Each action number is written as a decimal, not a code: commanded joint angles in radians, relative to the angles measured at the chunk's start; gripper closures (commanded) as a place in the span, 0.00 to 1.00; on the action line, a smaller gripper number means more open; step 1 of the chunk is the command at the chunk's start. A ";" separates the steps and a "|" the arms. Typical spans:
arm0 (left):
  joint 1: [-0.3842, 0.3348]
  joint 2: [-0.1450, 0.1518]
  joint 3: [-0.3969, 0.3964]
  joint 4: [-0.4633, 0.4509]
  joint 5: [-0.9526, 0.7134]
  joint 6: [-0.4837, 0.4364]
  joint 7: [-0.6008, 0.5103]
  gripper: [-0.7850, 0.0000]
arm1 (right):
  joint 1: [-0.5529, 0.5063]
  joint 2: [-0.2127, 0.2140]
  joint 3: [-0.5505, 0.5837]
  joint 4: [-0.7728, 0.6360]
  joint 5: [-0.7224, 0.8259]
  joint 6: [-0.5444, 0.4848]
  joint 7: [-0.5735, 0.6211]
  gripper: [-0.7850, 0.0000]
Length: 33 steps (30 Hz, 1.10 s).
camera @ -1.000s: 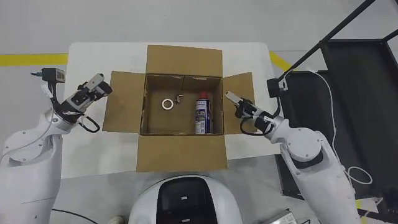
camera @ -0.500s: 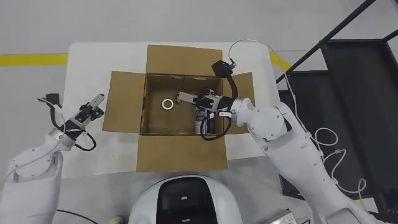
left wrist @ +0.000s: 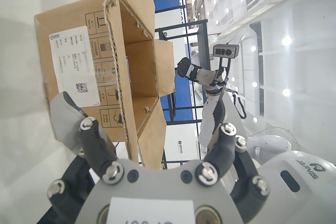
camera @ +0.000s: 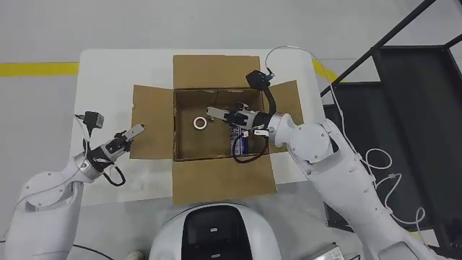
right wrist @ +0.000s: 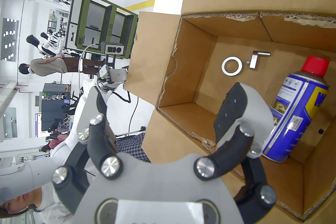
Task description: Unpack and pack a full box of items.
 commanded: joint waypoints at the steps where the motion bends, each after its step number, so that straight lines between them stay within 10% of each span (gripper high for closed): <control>1: -0.002 0.003 -0.010 -0.002 0.027 0.004 0.024 0.00 | 0.000 0.000 0.000 0.000 0.000 0.000 0.000 0.00; 12: -0.033 0.013 -0.117 0.019 0.014 -0.016 0.209 0.00 | 0.000 0.001 -0.001 0.003 -0.014 0.002 -0.002 0.00; 21: -0.053 0.011 -0.124 0.028 -0.108 -0.046 0.212 0.00 | 0.157 0.012 -0.127 0.015 -0.508 0.094 0.260 0.00; 33: -0.053 0.011 -0.124 0.028 -0.108 -0.046 0.212 0.00 | 0.261 -0.023 -0.269 0.238 -0.568 0.064 0.367 0.00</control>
